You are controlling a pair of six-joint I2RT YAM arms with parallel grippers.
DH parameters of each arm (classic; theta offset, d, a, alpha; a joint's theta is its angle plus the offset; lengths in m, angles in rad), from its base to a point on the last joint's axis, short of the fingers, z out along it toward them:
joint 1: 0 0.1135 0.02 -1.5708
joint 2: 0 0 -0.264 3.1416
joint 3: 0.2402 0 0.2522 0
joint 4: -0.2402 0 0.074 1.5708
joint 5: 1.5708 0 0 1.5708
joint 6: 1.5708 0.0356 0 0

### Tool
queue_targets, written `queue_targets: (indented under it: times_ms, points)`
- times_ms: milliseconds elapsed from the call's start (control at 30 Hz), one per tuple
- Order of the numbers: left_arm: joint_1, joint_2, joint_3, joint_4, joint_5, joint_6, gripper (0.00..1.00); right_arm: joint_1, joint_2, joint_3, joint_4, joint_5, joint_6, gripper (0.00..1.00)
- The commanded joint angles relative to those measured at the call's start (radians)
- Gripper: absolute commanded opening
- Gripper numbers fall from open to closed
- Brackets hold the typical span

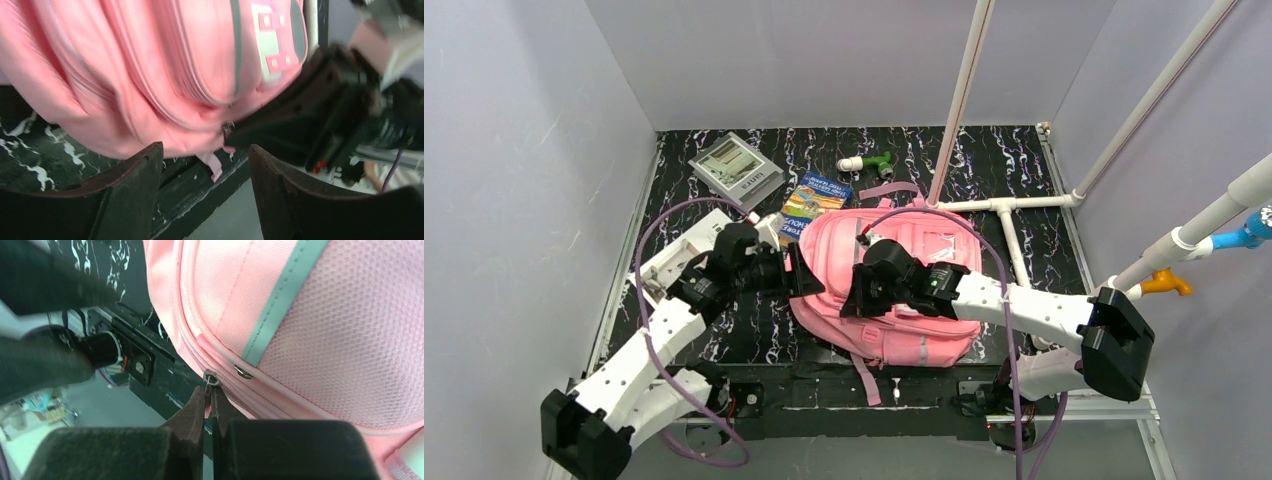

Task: Pack the student bag
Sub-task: Unzip the student bag at the center of the board.

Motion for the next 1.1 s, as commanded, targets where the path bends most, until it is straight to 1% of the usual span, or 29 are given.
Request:
queue_targets:
  times_ms: [0, 67, 133, 200, 267, 433, 533, 633, 733, 833, 933, 1000, 1033, 1067]
  points:
    - [-0.180, -0.059, 0.003, -0.090, -0.174, -0.038, 0.56, -0.044, -0.047, -0.040, 0.127, 0.064, 0.137, 0.03]
    - [-0.294, -0.064, -0.020, -0.065, -0.274, -0.069, 0.50, -0.053, -0.068, -0.080, 0.152, 0.076, 0.217, 0.03]
    - [-0.410, -0.060, -0.025, -0.045, -0.404, -0.082, 0.50, -0.058, -0.087, -0.121, 0.205, 0.078, 0.295, 0.03]
    - [-0.513, -0.047, -0.024, -0.019, -0.563, -0.062, 0.52, -0.060, -0.096, -0.148, 0.246, 0.072, 0.363, 0.03]
    - [-0.579, -0.010, -0.011, -0.002, -0.653, -0.030, 0.53, -0.060, -0.098, -0.157, 0.263, 0.068, 0.406, 0.03]
    - [-0.691, 0.106, 0.046, 0.002, -0.792, 0.021, 0.55, -0.065, -0.123, -0.150, 0.207, 0.109, 0.495, 0.03]
    - [-0.723, 0.146, 0.061, 0.001, -0.885, 0.039, 0.54, -0.066, -0.122, -0.123, 0.147, 0.117, 0.524, 0.02]
    - [-0.730, 0.172, 0.074, 0.001, -0.939, 0.069, 0.51, -0.068, -0.110, -0.096, 0.070, 0.124, 0.557, 0.01]
    - [-0.733, 0.208, 0.101, 0.005, -0.938, 0.116, 0.46, -0.069, -0.103, -0.104, 0.074, 0.109, 0.573, 0.01]
    - [-0.739, 0.249, 0.128, 0.009, -0.906, 0.133, 0.42, -0.069, -0.096, -0.108, 0.089, 0.098, 0.596, 0.01]
    - [-0.753, 0.274, 0.133, 0.021, -0.886, 0.139, 0.41, -0.069, -0.093, -0.102, 0.094, 0.099, 0.611, 0.01]
    - [-0.757, 0.283, 0.134, 0.027, -0.895, 0.141, 0.40, -0.069, -0.085, -0.099, 0.108, 0.085, 0.612, 0.04]
    - [-0.758, 0.288, 0.136, 0.028, -0.906, 0.144, 0.38, -0.069, -0.081, -0.094, 0.107, 0.080, 0.609, 0.05]
    - [-0.757, 0.294, 0.140, 0.028, -0.920, 0.147, 0.32, -0.069, -0.076, -0.090, 0.104, 0.075, 0.605, 0.07]
